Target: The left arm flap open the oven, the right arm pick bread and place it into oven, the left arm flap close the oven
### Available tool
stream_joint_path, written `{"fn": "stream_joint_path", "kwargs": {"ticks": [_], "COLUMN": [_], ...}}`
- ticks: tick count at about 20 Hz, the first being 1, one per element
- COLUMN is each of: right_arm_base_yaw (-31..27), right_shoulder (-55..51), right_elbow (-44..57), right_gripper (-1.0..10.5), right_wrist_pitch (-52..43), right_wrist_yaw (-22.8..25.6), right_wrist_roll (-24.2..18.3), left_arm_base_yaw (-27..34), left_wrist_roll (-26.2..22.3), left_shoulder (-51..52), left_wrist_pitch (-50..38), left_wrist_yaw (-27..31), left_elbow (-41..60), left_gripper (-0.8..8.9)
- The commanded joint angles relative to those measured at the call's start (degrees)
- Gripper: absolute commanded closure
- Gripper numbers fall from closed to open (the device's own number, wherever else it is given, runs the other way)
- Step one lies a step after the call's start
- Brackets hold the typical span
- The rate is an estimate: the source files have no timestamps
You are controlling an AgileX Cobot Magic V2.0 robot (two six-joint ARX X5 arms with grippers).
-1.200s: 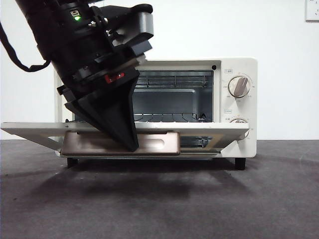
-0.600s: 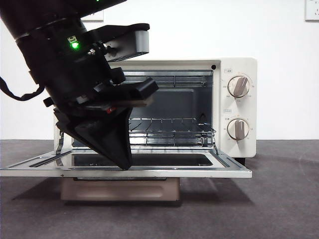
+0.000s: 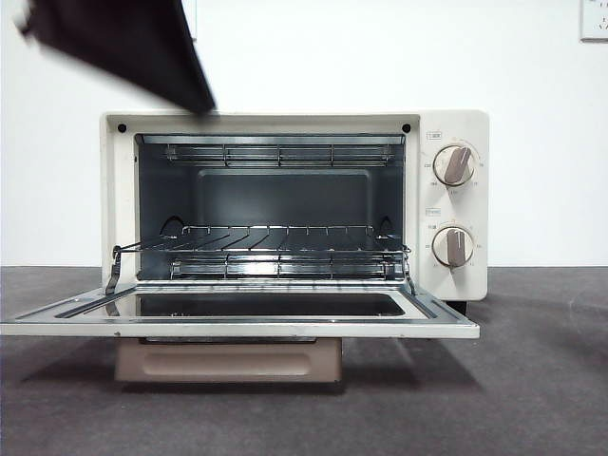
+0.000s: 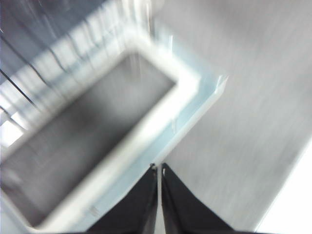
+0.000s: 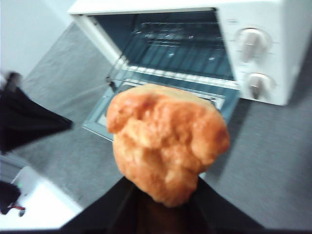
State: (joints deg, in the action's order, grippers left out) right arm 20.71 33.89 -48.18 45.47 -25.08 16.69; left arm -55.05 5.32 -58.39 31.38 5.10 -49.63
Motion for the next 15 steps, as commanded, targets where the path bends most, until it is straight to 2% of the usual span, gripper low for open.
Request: {"fn": "stream_joint_path", "kwargs": {"ticks": [1,3,8,11,15], "right_arm_base_yaw": [2.4,6.1,13.6,16.0,16.3], "right_shoulder": [5.8,11.6,27.2,36.5,47.2], "right_elbow": [-0.9,-0.9,-2.0,-5.7,-12.5], "right_gripper": [8.5,8.5,8.5,8.5,8.5], "right_wrist_pitch": [-5.4,-10.9,-22.5,-23.6,-23.6], "right_wrist_yaw": [-2.0,-1.8,2.8,8.7,13.3], "right_wrist_roll": [0.1,1.4,6.0,7.5,8.9], "left_arm_base_yaw": [-0.5,0.0,2.4,3.4,3.5], "left_wrist_roll": [1.9,5.1,9.2,10.4,10.8], "left_shoulder": [6.4,12.3,25.0,29.4,30.2], "left_wrist_pitch": [2.5,6.6,15.5,17.4,18.6], "left_wrist_yaw": [2.6,5.0,7.4,7.5,7.5], "left_elbow": [-1.5,-1.5,-1.5,-1.5,-1.5], "left_gripper": [7.97,7.97,7.97,7.97,7.97]}}
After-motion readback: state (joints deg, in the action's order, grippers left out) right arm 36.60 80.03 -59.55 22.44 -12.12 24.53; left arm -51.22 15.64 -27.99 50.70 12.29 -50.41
